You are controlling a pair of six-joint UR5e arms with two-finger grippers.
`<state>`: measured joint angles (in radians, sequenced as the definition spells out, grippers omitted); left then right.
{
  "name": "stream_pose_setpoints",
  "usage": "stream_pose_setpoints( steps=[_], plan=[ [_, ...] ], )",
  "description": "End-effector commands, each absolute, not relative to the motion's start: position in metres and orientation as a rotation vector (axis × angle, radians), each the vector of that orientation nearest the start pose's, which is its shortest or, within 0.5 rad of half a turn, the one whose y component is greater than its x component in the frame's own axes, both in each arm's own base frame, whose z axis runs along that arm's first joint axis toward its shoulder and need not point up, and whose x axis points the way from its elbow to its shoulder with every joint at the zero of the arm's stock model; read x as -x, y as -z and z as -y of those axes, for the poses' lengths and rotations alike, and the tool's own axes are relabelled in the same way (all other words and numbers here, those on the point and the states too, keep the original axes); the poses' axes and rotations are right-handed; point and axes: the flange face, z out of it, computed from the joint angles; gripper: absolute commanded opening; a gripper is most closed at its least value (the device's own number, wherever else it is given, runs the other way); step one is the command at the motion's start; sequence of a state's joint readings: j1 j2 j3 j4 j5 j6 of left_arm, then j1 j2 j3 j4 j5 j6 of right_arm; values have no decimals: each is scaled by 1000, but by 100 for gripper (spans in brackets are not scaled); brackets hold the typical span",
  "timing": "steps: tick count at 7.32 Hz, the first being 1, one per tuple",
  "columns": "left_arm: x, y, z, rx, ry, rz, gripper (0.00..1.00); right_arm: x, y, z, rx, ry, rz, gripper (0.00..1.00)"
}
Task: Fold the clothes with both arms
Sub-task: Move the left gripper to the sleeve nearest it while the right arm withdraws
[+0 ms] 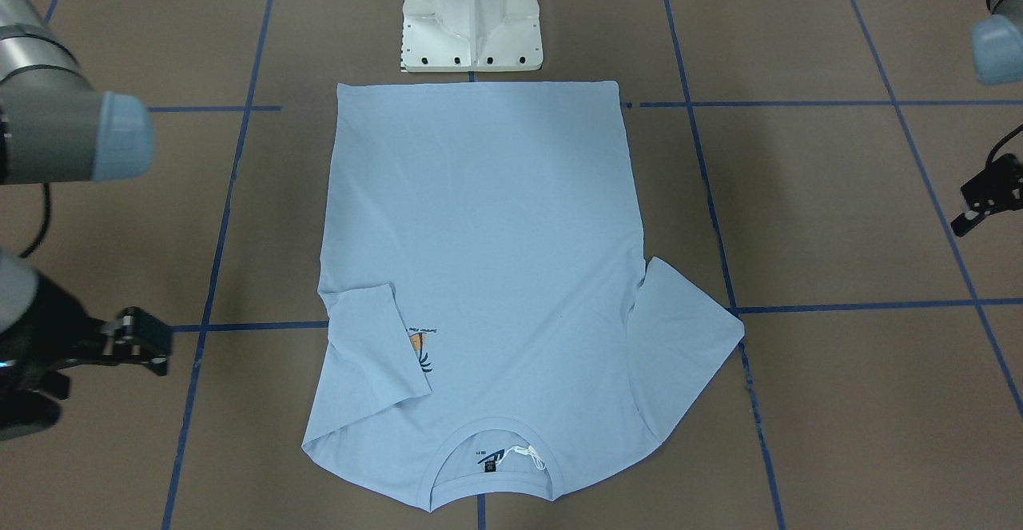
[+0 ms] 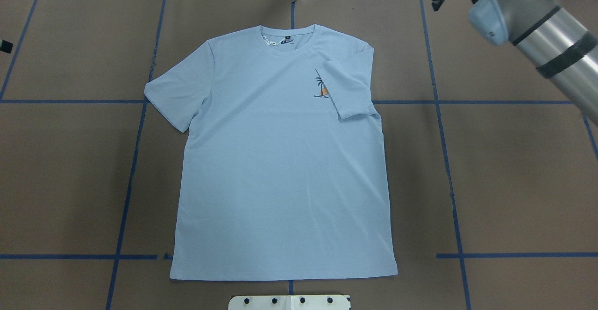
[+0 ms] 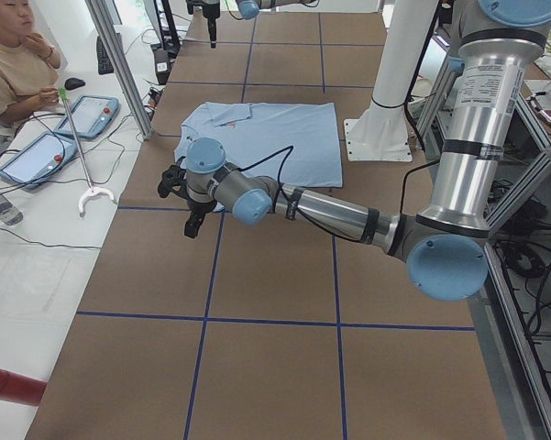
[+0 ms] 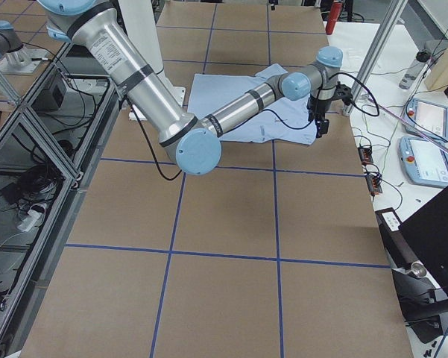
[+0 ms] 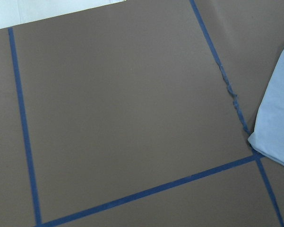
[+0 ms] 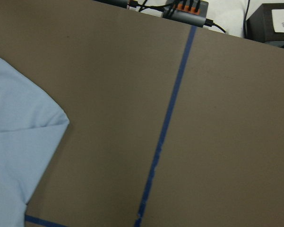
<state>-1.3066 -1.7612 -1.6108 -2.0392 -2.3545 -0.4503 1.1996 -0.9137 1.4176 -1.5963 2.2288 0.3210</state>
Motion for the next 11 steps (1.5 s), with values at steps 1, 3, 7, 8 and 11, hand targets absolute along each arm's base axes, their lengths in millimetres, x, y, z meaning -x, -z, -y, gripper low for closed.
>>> stream_pose_setpoints(
  steps=[1, 3, 7, 8, 11],
  plan=[
    [-184, -488, 604, -338, 5, -959, 92, 130, -386, 699, -228, 270, 787, 100],
    [-268, -486, 613, -311, 119, -963, 80, 129, -392, 697, -223, 265, 784, 100],
    [-365, -476, 591, -278, 132, -942, 53, 129, -395, 696, -218, 261, 782, 100],
    [-372, -475, 588, -274, 123, -943, 51, 128, -395, 696, -219, 263, 781, 100],
    [-372, -477, 588, -281, 125, -933, 46, 130, -395, 696, -217, 258, 783, 100]
  ],
)
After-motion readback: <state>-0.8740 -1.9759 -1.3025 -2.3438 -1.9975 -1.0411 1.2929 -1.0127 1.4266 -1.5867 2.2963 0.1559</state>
